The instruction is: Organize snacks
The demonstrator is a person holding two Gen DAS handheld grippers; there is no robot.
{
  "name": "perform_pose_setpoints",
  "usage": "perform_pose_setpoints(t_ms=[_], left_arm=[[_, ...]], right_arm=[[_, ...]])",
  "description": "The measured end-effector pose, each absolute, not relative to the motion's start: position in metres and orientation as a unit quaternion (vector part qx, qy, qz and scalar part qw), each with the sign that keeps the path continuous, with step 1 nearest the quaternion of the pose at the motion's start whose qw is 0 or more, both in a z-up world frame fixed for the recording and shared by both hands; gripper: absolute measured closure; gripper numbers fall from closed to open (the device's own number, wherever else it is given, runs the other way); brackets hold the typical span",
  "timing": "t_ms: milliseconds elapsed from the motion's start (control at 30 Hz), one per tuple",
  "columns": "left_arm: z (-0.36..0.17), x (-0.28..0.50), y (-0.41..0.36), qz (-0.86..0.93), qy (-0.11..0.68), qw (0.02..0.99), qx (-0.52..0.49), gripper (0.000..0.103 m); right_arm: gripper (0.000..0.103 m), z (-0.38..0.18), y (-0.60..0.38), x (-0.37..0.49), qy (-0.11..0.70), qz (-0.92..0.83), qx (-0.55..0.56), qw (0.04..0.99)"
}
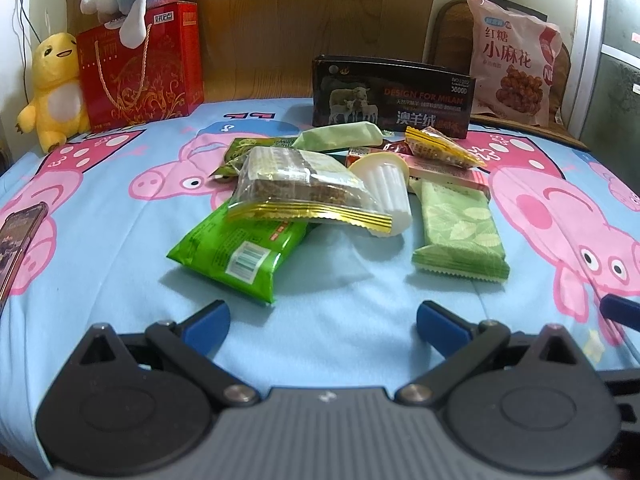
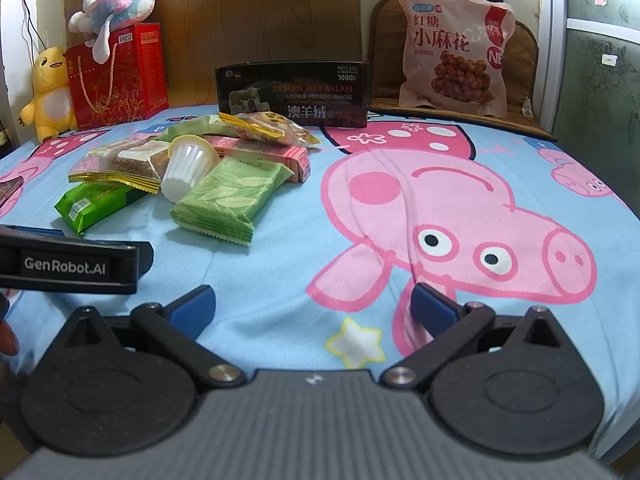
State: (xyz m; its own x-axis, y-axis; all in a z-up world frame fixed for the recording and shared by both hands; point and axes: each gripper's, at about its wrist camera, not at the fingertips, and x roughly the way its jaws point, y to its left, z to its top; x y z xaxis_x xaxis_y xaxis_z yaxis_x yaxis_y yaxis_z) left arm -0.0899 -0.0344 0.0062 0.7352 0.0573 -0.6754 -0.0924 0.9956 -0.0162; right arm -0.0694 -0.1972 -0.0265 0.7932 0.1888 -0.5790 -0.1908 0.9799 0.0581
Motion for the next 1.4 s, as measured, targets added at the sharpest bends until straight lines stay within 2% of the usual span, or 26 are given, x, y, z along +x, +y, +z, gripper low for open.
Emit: perform_pose_setpoints(t_ms=[1100,1400], left_arm=[[0.004,-0.106,-0.023,0.046,0.339,0.939,-0.035,0.000],[0.001,-0.114,0.006,0.082,0.326,0.941,-0.047,0.000]], right_arm=[[0.000,-0.029,-0.200,-0.071,0.305,0.100,-0.003,0.947],[0.000,-0.034,-0.207,-0.073,0.277,0.127,-0.013,0.952]])
